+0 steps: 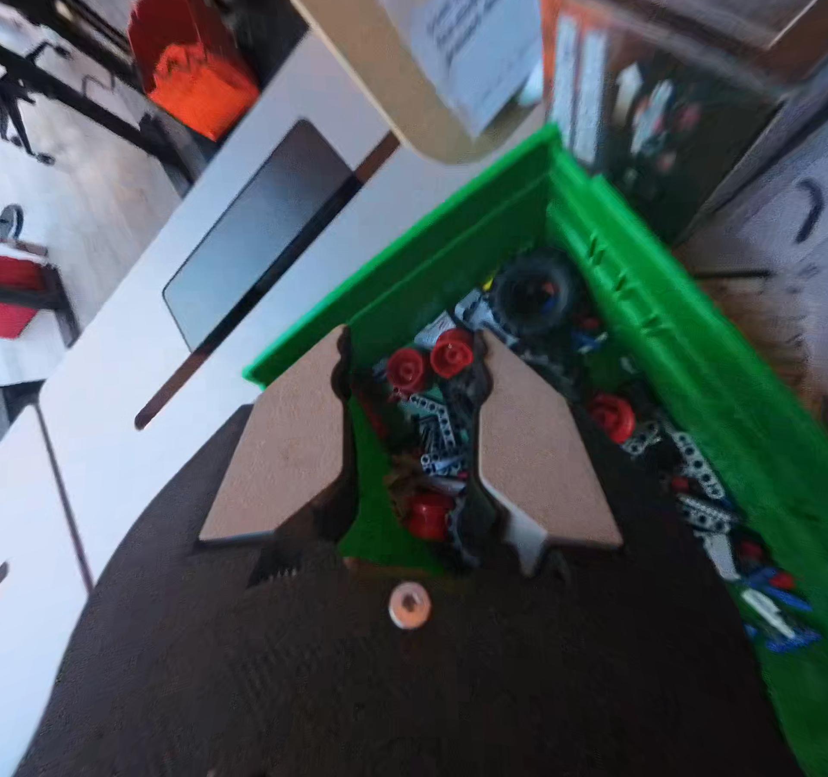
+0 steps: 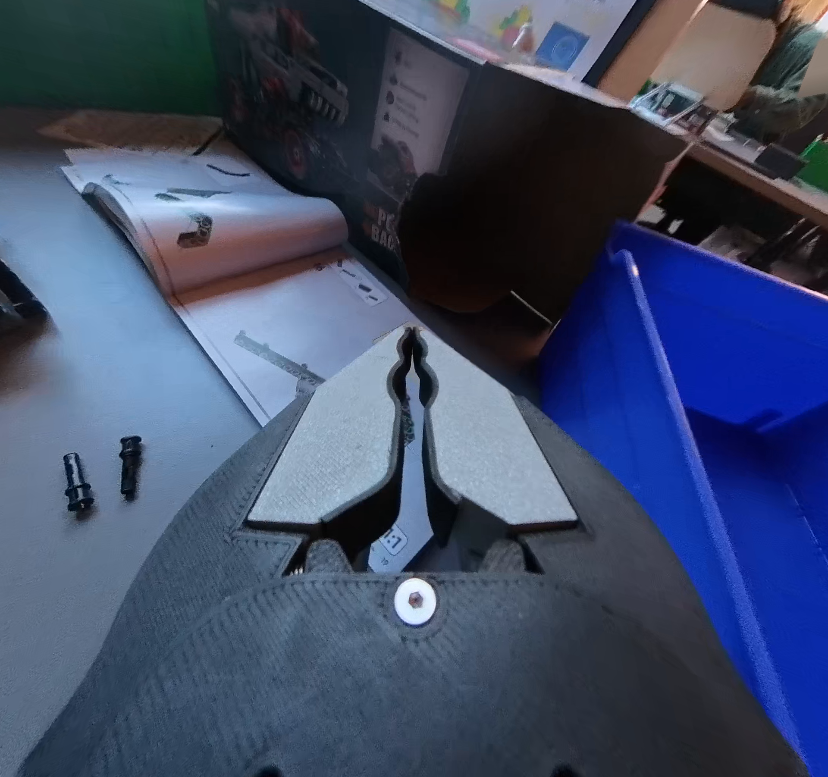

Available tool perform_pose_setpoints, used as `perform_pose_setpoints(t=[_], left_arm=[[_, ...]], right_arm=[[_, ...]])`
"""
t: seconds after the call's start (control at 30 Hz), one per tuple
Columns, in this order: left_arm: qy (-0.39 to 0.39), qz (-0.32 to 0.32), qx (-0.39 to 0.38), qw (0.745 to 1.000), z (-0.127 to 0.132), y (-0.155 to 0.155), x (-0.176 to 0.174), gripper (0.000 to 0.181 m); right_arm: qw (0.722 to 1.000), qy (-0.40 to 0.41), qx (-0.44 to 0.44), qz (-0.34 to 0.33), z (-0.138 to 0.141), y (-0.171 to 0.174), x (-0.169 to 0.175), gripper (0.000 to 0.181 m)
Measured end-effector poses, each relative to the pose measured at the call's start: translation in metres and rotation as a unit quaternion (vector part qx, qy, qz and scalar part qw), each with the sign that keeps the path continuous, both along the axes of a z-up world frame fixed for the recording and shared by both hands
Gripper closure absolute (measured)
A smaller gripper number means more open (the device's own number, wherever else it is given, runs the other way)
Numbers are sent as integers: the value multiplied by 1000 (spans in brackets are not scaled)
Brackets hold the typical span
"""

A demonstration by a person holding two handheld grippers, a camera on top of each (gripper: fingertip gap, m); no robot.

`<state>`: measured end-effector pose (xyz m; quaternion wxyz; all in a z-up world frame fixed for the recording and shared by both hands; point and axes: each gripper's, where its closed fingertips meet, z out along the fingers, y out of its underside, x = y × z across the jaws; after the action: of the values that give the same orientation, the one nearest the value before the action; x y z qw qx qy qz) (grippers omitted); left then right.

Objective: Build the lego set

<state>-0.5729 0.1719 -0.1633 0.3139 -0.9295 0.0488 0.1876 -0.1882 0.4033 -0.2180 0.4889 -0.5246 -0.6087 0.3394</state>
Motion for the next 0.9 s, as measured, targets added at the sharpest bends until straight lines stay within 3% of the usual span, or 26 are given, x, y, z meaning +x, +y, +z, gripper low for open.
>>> perform_pose_setpoints(t=[0.1,0.17,0.33,0.4,0.5,0.57,0.63,0.73,0.9], left_arm=[[-24,-34,95,995,43,3,18,130],[-30,-60,118,991,55,-5,28,137],[74,-77,50,993,52,-25,14,129],[46,-93,70,992,52,-17,20,130],[-21,-127,43,991,30,-13,27,133],[-49,-145,-31,988,2,-25,28,133],[-20,-129,-115,985,-24,-46,14,132],[-32,-164,-192,967,-53,-67,21,133],[19,-238,-267,934,-92,-69,22,130]], right_arm=[[1000,16,-8,-18,5,7,3,181],[999,20,-22,-27,5,13,4,181],[998,21,-49,-31,5,18,5,181],[998,19,-51,-40,5,21,5,176],[997,9,-50,-58,2,26,4,162],[997,2,-43,-63,0,27,3,161],[997,4,-35,-68,0,27,3,162],[997,15,-33,-68,4,27,5,165],[997,17,-31,-66,4,25,6,167]])
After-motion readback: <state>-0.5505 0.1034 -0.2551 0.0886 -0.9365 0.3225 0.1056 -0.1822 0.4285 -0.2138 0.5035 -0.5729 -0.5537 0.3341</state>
